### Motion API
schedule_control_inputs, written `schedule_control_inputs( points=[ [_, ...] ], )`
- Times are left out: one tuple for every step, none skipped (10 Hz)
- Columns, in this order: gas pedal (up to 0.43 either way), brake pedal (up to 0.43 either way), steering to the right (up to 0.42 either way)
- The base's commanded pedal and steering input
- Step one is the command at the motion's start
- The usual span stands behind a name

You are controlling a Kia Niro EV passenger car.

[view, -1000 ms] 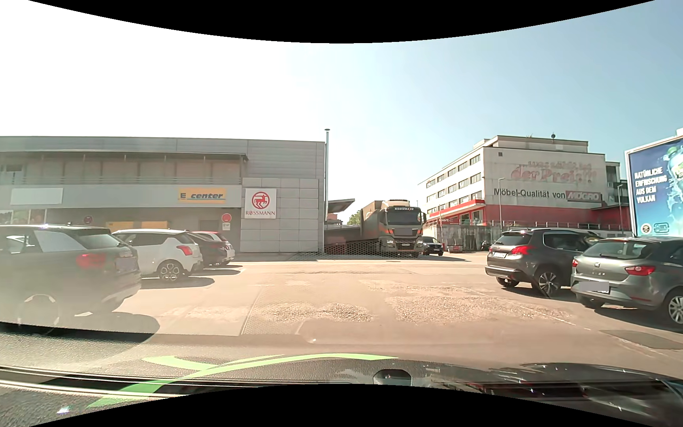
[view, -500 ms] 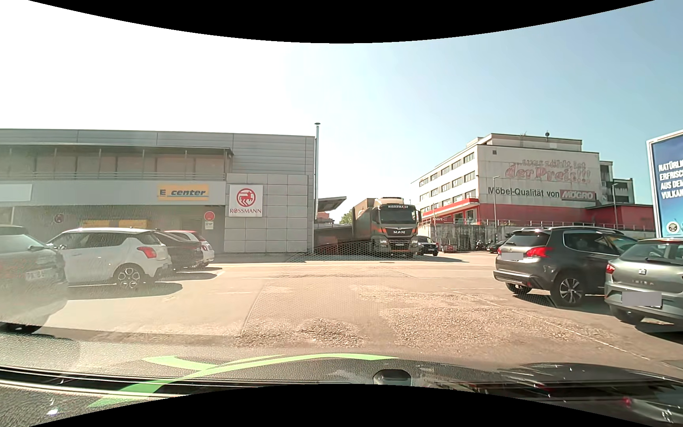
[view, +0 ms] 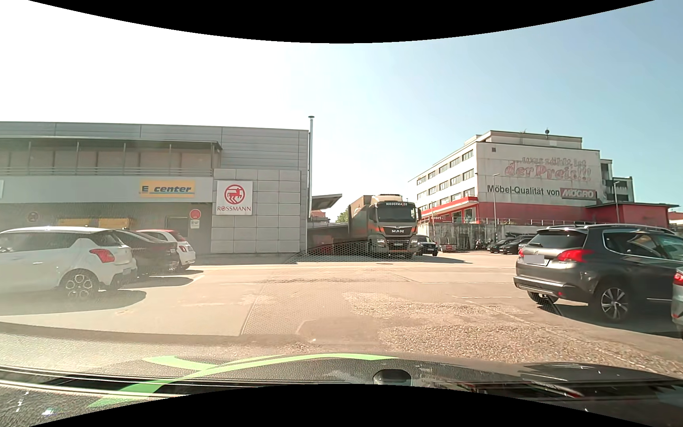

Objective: Follow the waypoints while adhering to traffic rules and regulations

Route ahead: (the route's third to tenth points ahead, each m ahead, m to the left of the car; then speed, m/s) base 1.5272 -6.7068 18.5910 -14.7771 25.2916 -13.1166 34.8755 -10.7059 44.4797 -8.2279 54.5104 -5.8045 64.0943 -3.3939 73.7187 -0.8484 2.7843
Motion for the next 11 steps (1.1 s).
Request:
schedule_control_inputs(
  points=[
    [0.098, 0.000, 0.010],
    [0.087, 0.000, 0.008],
    [0.087, 0.000, 0.007],
    [0.087, 0.000, 0.006],
    [0.087, 0.000, 0.003],
    [0.087, 0.000, -0.002],
    [0.087, 0.000, -0.009],
    [0.087, 0.000, -0.014],
    [0.087, 0.000, -0.019],
    [0.087, 0.000, -0.027],
    [0.087, 0.000, -0.037]
  ],
)
